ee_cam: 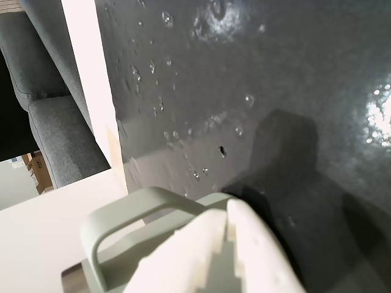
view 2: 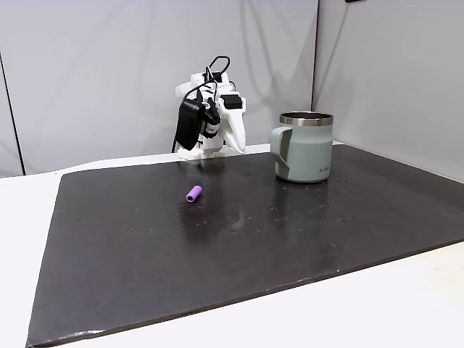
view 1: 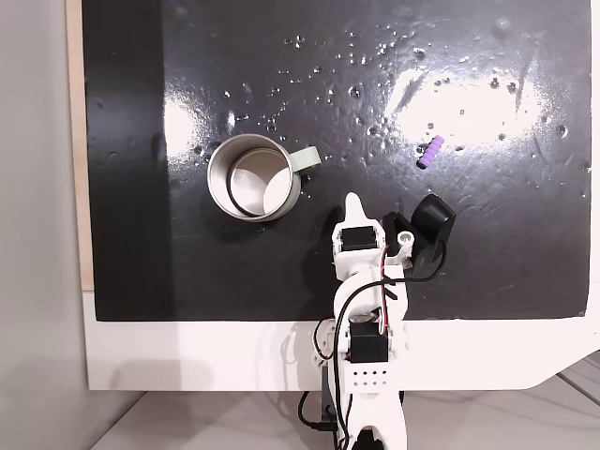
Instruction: Grasp a pengrip and put it in the cup.
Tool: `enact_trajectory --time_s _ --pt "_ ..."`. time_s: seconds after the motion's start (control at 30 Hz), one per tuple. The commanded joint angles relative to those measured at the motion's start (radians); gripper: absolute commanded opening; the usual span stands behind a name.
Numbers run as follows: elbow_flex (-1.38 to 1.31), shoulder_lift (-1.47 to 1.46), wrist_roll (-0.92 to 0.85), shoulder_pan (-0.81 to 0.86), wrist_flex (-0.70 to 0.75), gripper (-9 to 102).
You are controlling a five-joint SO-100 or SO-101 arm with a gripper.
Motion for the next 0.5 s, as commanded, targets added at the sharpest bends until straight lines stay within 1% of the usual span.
enact_trajectory --time_s 0.0,0.3,0.47 --pt "-0.003 0.011 -0.048 -0.023 -0.035 0" --pt "-0.003 0.011 -0.057 -0.029 -0.035 0" --pt "-0.003 0.011 -0.117 -0.077 -0.035 0"
